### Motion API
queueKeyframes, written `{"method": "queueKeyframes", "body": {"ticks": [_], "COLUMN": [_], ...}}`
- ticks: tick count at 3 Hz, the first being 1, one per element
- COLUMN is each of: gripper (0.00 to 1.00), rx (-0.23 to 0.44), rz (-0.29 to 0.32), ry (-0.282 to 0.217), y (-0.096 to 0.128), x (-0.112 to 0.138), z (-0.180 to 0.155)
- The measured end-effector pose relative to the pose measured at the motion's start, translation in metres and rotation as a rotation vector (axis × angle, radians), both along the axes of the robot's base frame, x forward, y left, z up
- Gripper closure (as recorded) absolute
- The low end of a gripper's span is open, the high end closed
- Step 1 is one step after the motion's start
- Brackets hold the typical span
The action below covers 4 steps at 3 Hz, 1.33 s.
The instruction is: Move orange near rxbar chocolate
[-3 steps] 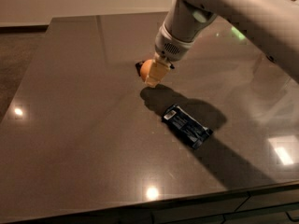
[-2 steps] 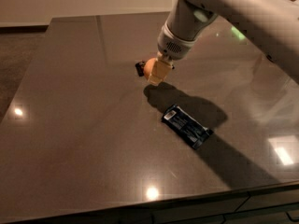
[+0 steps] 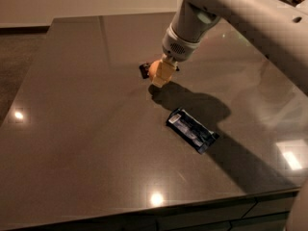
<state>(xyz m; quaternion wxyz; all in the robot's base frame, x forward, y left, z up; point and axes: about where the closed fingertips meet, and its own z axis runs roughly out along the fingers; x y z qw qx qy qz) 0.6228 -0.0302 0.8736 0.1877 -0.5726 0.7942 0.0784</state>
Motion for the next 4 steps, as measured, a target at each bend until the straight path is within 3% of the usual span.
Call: {"method": "queueKeyframes", "body": {"ticks": [2, 3, 4], "gripper": [0.51, 0.20, 0.00], "rx": [-0.015, -0.022, -0.001], "rz": [-0.015, -0.031, -0.032], "ry": [0.006, 0.008, 0.003], "y": [0.006, 0.003, -0.001], "x": [0.011, 0.013, 0.012], "z": [-0.008, -0.017, -0.018]}}
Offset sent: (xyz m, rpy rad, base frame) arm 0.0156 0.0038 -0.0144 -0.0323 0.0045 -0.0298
